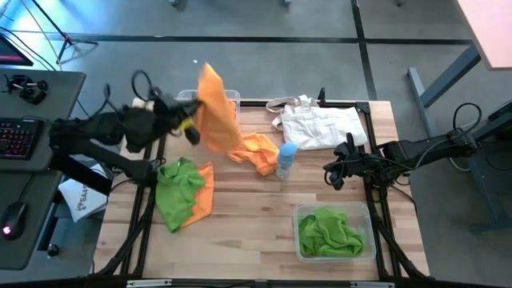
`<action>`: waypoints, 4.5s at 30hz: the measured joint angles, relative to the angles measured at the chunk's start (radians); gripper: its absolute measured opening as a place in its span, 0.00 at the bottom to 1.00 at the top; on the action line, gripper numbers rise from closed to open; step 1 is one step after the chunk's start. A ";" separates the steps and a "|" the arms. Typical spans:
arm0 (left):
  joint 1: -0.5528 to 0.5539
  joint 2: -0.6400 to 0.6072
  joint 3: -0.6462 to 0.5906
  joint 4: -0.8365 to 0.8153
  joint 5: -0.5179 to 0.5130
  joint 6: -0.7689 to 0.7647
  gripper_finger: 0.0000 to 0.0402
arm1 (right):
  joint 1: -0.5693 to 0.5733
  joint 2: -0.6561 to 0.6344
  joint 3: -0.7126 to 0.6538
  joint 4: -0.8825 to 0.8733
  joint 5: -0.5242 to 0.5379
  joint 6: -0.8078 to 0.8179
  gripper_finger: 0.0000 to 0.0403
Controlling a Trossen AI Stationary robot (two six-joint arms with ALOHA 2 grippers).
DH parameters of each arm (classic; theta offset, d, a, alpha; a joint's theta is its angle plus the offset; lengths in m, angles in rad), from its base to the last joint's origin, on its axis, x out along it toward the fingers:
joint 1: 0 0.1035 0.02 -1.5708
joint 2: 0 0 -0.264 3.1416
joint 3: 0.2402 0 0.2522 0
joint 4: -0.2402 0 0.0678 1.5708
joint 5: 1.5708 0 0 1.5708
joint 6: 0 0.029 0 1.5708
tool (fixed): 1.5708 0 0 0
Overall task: Sort microfiber towel by color & place in baskets
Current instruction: Put the yellow microfiber towel into the top transparent bin, then put the green microfiber towel into the bottom transparent bin
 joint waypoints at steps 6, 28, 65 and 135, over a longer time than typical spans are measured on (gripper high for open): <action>0.158 -0.008 0.025 0.120 0.000 0.167 0.00 | 0.000 0.000 0.000 0.000 0.009 0.046 0.00; 0.682 0.002 -0.187 0.036 0.480 0.176 0.00 | 0.000 0.000 0.000 0.000 0.151 0.236 0.00; 0.876 0.622 -0.183 -0.113 0.891 -0.438 0.00 | -0.001 0.000 0.000 0.001 0.266 0.399 0.00; 0.020 0.349 -0.184 -0.214 0.769 -0.381 0.28 | 0.015 0.143 0.023 0.233 0.088 -0.129 0.00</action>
